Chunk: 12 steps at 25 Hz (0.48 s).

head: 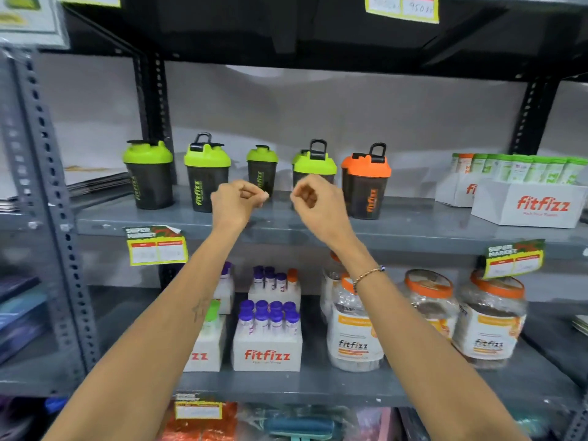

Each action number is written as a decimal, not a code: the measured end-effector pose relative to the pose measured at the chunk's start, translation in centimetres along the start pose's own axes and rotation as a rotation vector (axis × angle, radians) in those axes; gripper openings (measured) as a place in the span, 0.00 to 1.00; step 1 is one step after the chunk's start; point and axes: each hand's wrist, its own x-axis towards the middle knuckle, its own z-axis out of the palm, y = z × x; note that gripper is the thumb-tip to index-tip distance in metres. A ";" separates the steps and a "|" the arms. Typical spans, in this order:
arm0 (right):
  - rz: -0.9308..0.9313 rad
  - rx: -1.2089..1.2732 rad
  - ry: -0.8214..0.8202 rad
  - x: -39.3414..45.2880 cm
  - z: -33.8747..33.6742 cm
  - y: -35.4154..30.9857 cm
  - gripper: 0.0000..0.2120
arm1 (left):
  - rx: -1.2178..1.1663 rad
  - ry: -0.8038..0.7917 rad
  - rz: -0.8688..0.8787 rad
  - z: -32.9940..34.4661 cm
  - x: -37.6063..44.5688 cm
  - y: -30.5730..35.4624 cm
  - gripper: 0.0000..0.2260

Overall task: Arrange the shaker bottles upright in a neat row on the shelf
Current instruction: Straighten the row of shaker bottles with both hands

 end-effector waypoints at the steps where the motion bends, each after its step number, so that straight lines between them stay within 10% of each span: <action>1: -0.007 0.018 -0.039 0.5 1.8 -1.1 0.03 | -0.004 0.005 0.005 -1.8 0.4 -0.5 0.04; 9: 0.439 0.137 -0.200 4.8 12.8 -3.9 0.19 | 0.114 0.460 0.028 -15.5 5.1 -7.8 0.14; 12: 0.615 0.275 -0.414 5.6 14.6 -4.4 0.34 | 0.184 0.229 -0.137 -18.0 7.2 -8.9 0.32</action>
